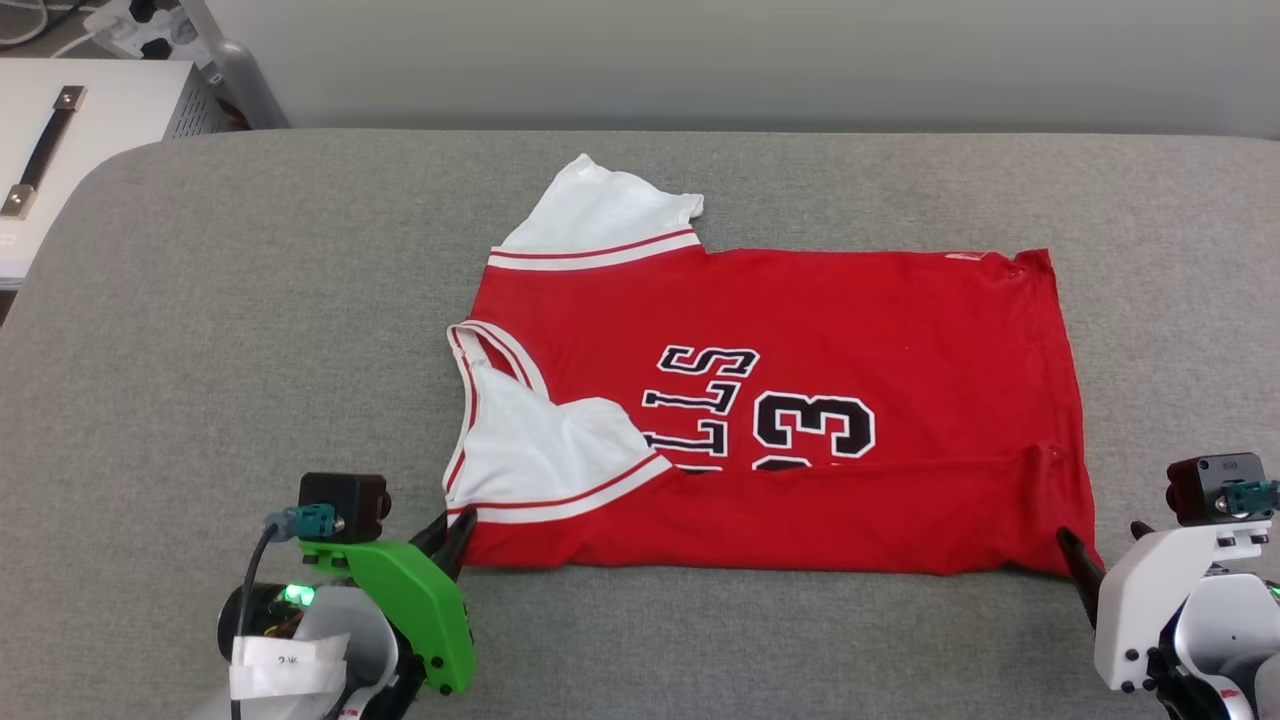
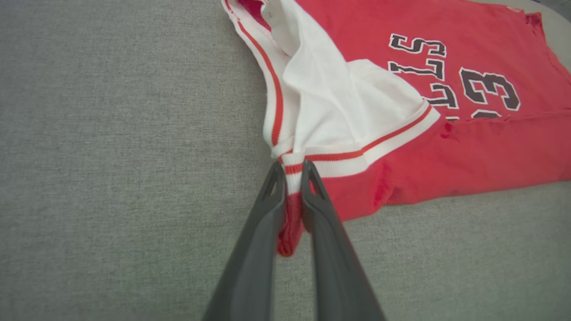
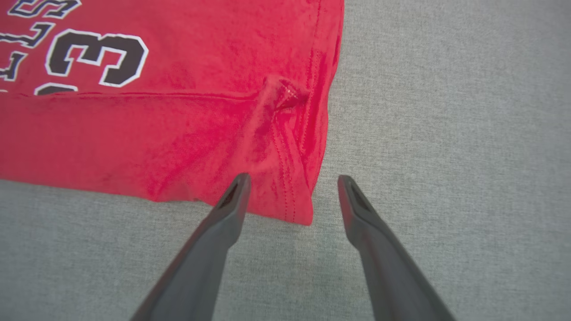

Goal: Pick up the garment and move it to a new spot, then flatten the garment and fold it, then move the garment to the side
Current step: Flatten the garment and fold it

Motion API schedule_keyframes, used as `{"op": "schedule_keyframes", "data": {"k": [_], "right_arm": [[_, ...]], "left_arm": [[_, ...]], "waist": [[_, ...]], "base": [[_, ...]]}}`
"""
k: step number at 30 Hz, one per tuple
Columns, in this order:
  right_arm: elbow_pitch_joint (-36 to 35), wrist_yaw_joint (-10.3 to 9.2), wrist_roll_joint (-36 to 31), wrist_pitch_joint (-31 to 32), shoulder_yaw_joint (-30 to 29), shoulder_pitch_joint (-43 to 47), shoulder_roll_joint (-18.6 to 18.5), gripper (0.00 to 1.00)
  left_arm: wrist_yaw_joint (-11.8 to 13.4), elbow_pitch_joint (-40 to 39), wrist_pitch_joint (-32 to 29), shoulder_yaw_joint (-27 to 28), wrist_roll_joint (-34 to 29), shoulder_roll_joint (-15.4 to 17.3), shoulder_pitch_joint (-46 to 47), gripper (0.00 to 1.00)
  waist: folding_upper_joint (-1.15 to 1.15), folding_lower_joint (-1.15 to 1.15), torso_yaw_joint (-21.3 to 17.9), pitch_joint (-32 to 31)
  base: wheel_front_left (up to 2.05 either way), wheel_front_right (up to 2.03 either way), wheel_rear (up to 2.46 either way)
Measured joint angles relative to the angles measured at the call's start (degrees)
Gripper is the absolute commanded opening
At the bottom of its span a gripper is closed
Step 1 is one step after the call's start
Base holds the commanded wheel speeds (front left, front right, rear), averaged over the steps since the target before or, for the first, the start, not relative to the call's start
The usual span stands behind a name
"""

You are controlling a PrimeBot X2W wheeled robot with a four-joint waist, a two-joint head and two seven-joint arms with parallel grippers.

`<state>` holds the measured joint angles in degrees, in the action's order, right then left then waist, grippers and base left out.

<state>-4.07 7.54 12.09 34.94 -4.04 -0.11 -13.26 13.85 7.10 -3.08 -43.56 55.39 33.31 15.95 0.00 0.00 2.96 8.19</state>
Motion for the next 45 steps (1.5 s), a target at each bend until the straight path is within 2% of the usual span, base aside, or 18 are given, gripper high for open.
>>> {"op": "schedule_keyframes", "data": {"k": [6, 17, 18, 19, 20, 21, 28, 34, 45], "right_arm": [[4.52, 0.00, -2.76, 1.38, -1.01, -3.32, 1.03, 1.00], [9.40, 0.00, -4.80, 2.74, -1.58, -4.68, 2.38, 1.00], [9.61, 0.00, -4.80, 2.92, -1.67, -4.68, 2.53, 0.64], [9.78, 0.00, -4.80, 2.97, -1.70, -4.68, 2.65, 0.35], [9.91, 0.00, -4.79, 2.96, -1.69, -4.68, 2.77, 0.15], [10.02, 0.00, -4.78, 2.96, -1.67, -4.68, 2.83, 0.00], [11.07, 0.00, -4.19, 1.98, -1.85, -4.69, 2.93, 0.00], [10.63, 0.01, -2.45, 2.46, -1.93, -2.39, 1.41, 0.00], [2.70, 0.01, 2.35, 7.82, -2.78, 6.44, -1.40, 0.00]], "left_arm": [[1.47, -5.02, -0.07, 0.35, -0.58, 1.03, 0.51, 0.00], [1.47, -6.47, -0.01, 0.01, -1.19, 1.46, 0.63, 0.00], [1.45, -6.17, -0.01, -0.04, -1.19, 1.47, 0.63, 0.00], [1.44, -5.90, -0.03, -0.13, -1.19, 1.51, 0.63, 0.00], [1.23, -5.60, -0.14, -0.25, -1.18, 1.59, 0.62, 0.00], [0.97, -5.36, -0.49, -0.31, -1.18, 1.67, 0.62, 0.00], [0.16, -2.92, -1.26, -0.88, -0.97, 2.49, 0.44, 0.00], [-0.01, -2.11, -1.82, -1.55, 0.24, 3.12, -2.15, 0.00], [1.25, -5.49, -2.43, -2.22, 3.11, 5.15, -9.89, 0.00]], "waist": [[0.00, 0.00, 0.97, 1.82], [0.00, 0.00, 2.44, 4.17], [0.00, 0.00, 2.47, 4.30], [0.00, 0.00, 2.47, 4.40], [0.00, 0.00, 2.42, 4.46], [0.00, 0.00, 2.35, 4.47], [0.00, 0.00, 1.75, 2.72], [0.00, 0.00, 1.37, -0.40], [0.00, 0.00, 1.10, -6.27]], "base": [[0.00, 0.00, 0.00], [0.00, 0.00, 0.00], [0.00, 0.00, 0.00], [0.00, 0.00, 0.00], [0.00, 0.00, 0.00], [0.00, 0.00, 0.00], [0.00, 0.00, 0.00], [0.00, 0.00, 0.00], [0.00, 0.00, 0.00]]}}
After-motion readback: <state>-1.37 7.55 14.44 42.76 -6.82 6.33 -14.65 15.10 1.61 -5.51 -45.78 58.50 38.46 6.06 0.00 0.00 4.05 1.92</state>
